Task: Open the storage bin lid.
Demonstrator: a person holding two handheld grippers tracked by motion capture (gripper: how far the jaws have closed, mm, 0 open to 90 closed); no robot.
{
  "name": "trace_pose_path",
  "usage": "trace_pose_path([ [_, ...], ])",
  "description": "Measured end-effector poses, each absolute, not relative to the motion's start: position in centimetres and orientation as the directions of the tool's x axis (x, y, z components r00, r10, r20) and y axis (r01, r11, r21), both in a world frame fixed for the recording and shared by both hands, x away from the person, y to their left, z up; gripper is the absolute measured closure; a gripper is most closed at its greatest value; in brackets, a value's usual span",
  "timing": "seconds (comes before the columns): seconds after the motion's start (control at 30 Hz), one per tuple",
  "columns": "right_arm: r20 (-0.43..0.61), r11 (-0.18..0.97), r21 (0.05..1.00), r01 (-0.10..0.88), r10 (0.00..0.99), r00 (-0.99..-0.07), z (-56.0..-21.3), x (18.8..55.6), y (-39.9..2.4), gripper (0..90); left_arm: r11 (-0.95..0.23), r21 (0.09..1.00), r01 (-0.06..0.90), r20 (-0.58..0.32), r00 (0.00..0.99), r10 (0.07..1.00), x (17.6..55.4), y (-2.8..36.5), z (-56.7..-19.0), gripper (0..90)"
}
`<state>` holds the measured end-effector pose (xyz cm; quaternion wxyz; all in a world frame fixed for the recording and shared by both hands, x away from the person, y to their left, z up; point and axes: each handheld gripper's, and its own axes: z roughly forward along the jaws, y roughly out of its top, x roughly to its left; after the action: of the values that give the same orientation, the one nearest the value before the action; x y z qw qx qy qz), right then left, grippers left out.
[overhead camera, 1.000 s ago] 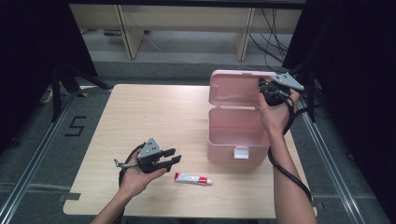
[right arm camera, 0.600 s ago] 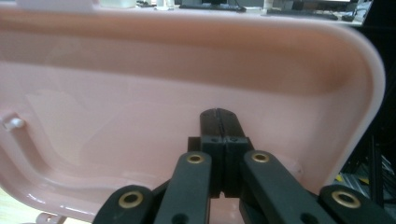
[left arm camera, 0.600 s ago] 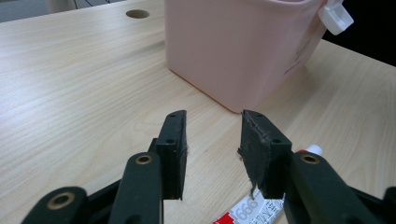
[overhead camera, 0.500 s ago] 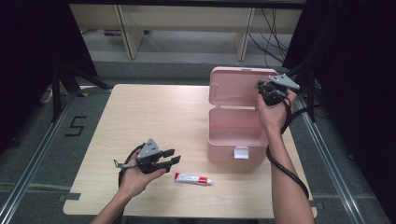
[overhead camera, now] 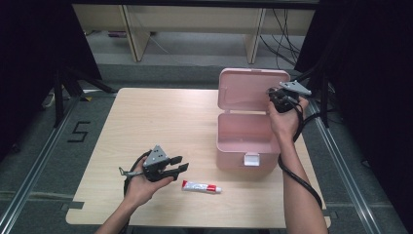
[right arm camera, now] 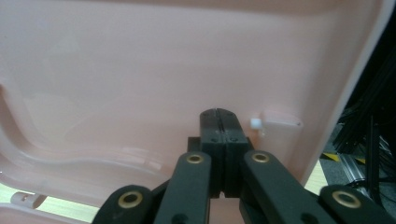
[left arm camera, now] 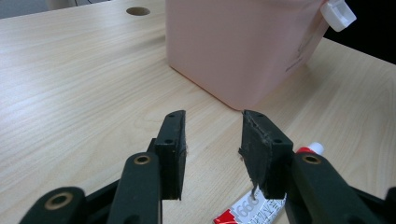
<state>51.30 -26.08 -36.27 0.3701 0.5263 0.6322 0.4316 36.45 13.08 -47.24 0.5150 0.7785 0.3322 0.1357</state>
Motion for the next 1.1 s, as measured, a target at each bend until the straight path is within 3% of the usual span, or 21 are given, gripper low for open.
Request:
trace_pose_path([
  [1.1,0.017,0.052,0.891,0.451,0.989,-0.148,-38.3,52.4,-26.1,90.0,-0.214,0.894,0.394,-0.164,0.730,0.663,36.5,13.0,-47.4,59.2],
])
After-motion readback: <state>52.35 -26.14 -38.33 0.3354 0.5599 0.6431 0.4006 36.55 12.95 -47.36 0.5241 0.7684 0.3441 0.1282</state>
